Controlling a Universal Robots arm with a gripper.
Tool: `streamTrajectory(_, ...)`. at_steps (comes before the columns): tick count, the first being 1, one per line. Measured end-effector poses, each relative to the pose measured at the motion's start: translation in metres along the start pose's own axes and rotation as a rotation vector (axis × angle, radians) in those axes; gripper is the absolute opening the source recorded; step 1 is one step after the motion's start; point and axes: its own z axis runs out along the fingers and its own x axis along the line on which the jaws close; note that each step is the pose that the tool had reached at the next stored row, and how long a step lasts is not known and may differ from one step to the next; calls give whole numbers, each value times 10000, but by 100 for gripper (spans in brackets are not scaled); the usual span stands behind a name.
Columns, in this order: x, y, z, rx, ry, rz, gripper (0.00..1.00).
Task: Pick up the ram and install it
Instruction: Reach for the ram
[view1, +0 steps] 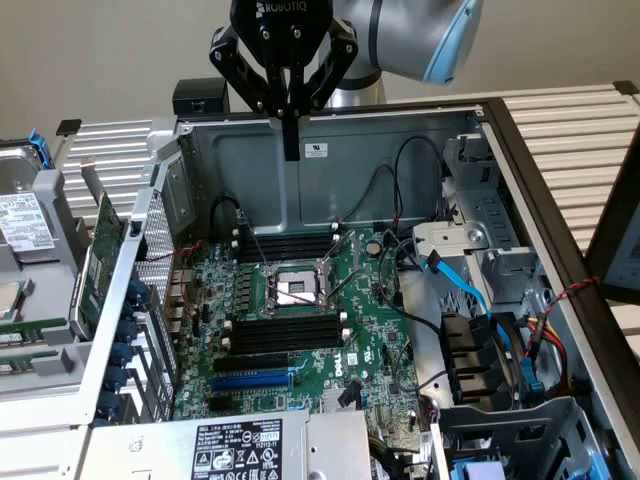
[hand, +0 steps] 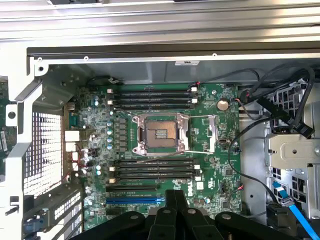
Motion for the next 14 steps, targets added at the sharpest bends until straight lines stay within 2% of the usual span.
streamTrajectory(4,7,0,0,1,0,2,11)
streamTrajectory(14,143,-10,-4,1,0,0,11)
